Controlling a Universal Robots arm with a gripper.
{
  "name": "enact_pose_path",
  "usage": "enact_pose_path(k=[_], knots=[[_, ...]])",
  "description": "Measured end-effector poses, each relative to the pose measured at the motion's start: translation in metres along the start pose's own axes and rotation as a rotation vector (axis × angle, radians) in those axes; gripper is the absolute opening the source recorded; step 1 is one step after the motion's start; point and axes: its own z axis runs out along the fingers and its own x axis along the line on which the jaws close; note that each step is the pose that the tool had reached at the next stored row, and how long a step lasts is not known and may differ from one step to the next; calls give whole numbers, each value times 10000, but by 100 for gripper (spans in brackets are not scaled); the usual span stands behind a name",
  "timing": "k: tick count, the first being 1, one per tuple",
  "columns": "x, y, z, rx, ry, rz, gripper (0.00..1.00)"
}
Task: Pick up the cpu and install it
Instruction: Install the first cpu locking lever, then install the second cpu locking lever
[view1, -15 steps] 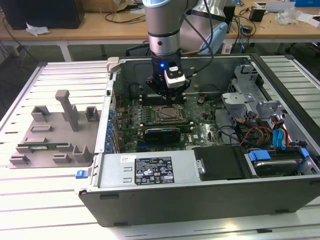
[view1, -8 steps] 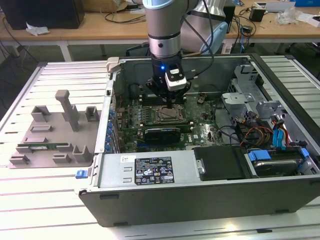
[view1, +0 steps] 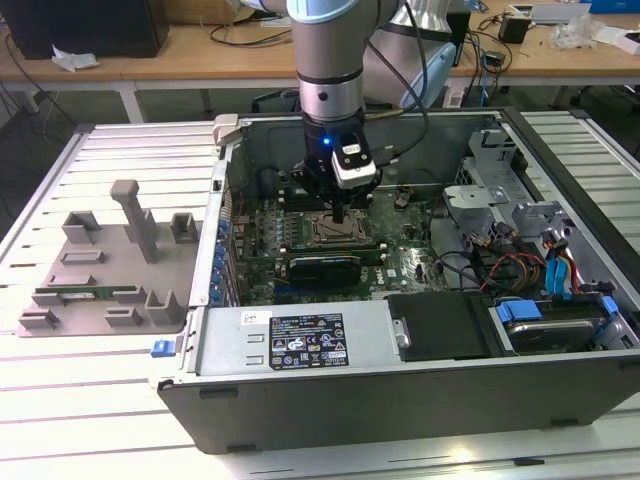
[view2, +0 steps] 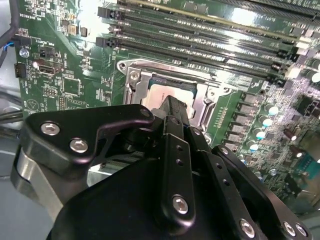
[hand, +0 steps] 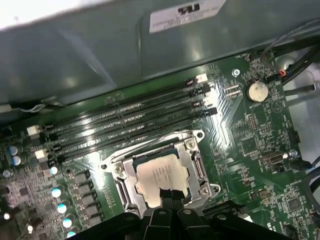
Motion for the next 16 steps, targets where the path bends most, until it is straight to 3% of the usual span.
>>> enact_pose_path(k=[4,16], knots=[[-9,-29,4,30,118,-111,11],[-9,-29,4,31,131,-128,11]])
